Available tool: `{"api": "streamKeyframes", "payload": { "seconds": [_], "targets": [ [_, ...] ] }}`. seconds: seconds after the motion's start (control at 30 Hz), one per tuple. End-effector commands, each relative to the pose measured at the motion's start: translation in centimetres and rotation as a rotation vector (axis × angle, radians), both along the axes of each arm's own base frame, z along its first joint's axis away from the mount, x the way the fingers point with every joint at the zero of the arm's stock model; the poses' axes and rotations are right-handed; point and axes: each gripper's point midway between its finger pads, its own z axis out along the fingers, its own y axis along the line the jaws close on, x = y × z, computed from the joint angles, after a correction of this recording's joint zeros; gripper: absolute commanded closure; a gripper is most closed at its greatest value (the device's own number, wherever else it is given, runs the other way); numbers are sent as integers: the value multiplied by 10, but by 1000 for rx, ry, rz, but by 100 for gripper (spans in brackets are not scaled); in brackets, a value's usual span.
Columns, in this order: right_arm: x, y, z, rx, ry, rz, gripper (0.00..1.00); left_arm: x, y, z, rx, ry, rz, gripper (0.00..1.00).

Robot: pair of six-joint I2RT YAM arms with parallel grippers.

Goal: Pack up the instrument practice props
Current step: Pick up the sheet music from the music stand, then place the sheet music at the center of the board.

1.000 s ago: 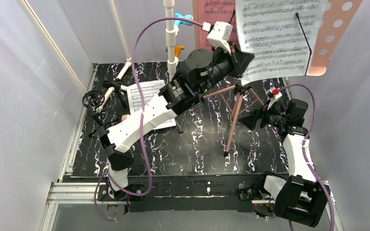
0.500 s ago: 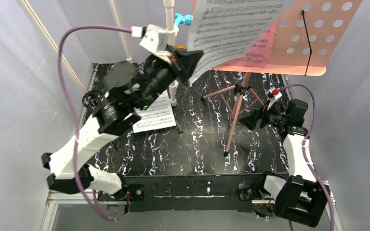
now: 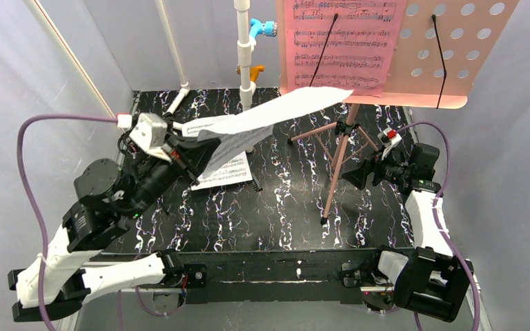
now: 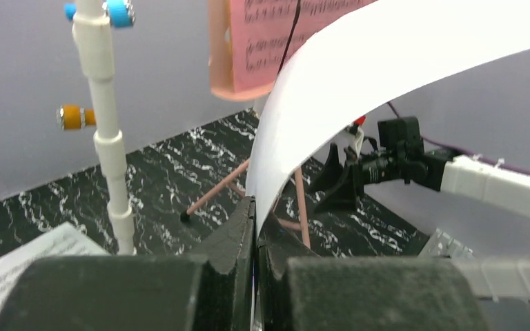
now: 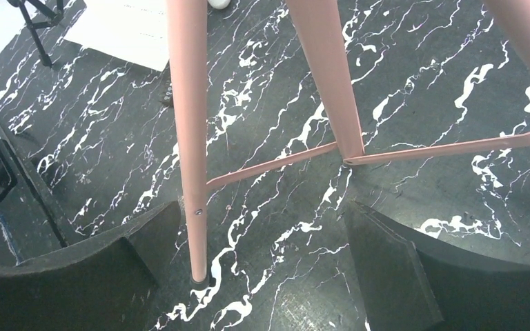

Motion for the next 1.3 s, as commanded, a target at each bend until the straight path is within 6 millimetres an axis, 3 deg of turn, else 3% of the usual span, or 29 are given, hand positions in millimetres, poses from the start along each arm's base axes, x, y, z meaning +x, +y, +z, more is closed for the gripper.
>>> {"api": "streamKeyframes", "payload": {
  "seconds": [0.0, 0.07, 0.17, 0.8, 1.13, 1.27],
  "targets": [
    [0, 1, 5, -11, -32, 35, 2, -9, 20, -33, 29, 61, 17, 100],
    [0, -1, 2, -25, -33, 35, 2, -16, 34, -55, 34, 96, 27, 100],
    [0, -1, 1, -30, -31, 33, 2, -18, 45, -63, 28, 103, 45, 100],
    [1, -4, -2, -49, -30, 25, 2, -8, 65, -135, 126, 229, 184, 100],
    [1, -4, -2, -52, -33, 25, 2, -4, 94, -219, 137, 534, 438, 100],
    [1, -4, -3, -52, -32, 24, 1, -3, 100, -239, 159, 618, 528, 100]
  ]
}}
